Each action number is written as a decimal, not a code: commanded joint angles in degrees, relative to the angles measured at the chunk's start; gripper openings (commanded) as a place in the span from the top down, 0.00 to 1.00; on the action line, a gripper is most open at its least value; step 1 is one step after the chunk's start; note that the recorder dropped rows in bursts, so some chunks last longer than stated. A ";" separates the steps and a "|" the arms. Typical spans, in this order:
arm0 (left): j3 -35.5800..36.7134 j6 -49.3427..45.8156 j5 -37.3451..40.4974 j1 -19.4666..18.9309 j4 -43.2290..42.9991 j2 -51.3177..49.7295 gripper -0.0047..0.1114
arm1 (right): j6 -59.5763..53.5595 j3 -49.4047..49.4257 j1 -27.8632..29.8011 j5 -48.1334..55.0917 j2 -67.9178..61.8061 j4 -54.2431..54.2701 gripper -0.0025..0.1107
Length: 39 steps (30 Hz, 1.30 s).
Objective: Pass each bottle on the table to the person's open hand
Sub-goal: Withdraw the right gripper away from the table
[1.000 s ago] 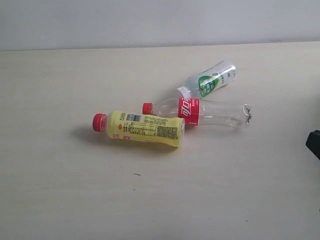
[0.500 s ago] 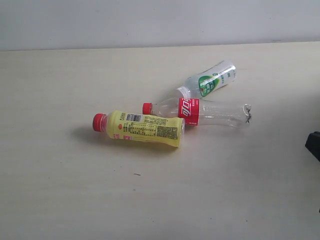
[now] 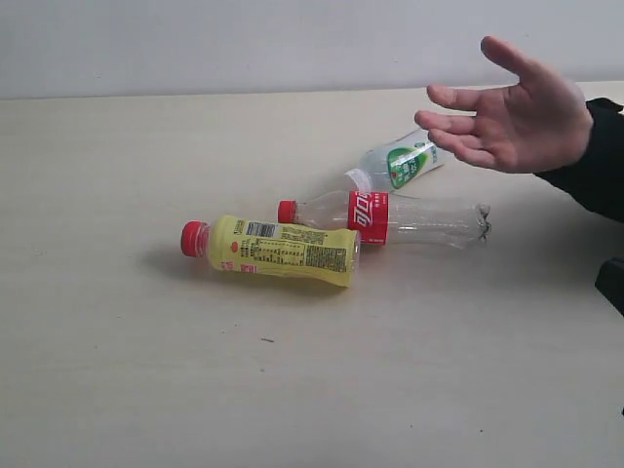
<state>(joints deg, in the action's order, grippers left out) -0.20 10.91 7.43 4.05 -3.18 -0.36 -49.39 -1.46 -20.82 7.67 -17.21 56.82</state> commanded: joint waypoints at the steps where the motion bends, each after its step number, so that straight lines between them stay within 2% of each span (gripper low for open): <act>1: 0.20 -0.07 -0.05 -0.07 0.45 0.36 0.96 | -0.43 0.03 0.15 -0.43 0.39 0.15 0.98; 10: 0.20 -0.07 -0.05 -0.07 0.45 0.36 0.96 | -0.33 0.02 0.15 -0.70 0.39 0.15 0.98; 16: 0.20 -0.07 -0.05 -0.07 0.45 0.36 0.96 | 1.10 -2.03 0.15 -6.38 0.39 5.09 0.98; 23: 0.20 -0.07 -0.05 -0.07 0.45 0.36 0.96 | 1.74 -14.40 0.15 -6.31 -1.21 5.57 0.98; 27: 0.20 -0.07 -0.05 -0.07 0.45 0.36 0.96 | -1.62 -24.39 0.15 -1.72 -7.61 4.18 0.98; 30: 0.20 -0.07 -0.05 -0.07 0.45 0.36 0.96 | -1.95 -32.18 0.15 5.01 -15.82 -0.43 0.98; 32: 0.20 -0.07 -0.05 -0.07 0.45 0.36 0.96 | -1.76 -39.38 0.15 10.85 -23.77 -8.32 0.98; 33: 0.20 -0.07 -0.05 -0.07 0.45 0.36 0.96 | -1.89 -42.82 0.15 12.60 -28.72 -16.78 0.98; 37: 0.20 -0.07 -0.05 -0.07 0.45 0.36 0.96 | -1.87 -46.20 0.15 12.00 -37.07 -44.55 0.98; 39: 0.20 -0.07 -0.05 -0.07 0.45 0.36 0.96 | -1.87 -46.33 0.15 12.73 -39.15 -51.32 0.98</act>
<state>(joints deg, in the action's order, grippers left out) -0.20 10.91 7.43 4.05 -3.18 -0.36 -50.80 -47.14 -20.82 19.59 -54.45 13.24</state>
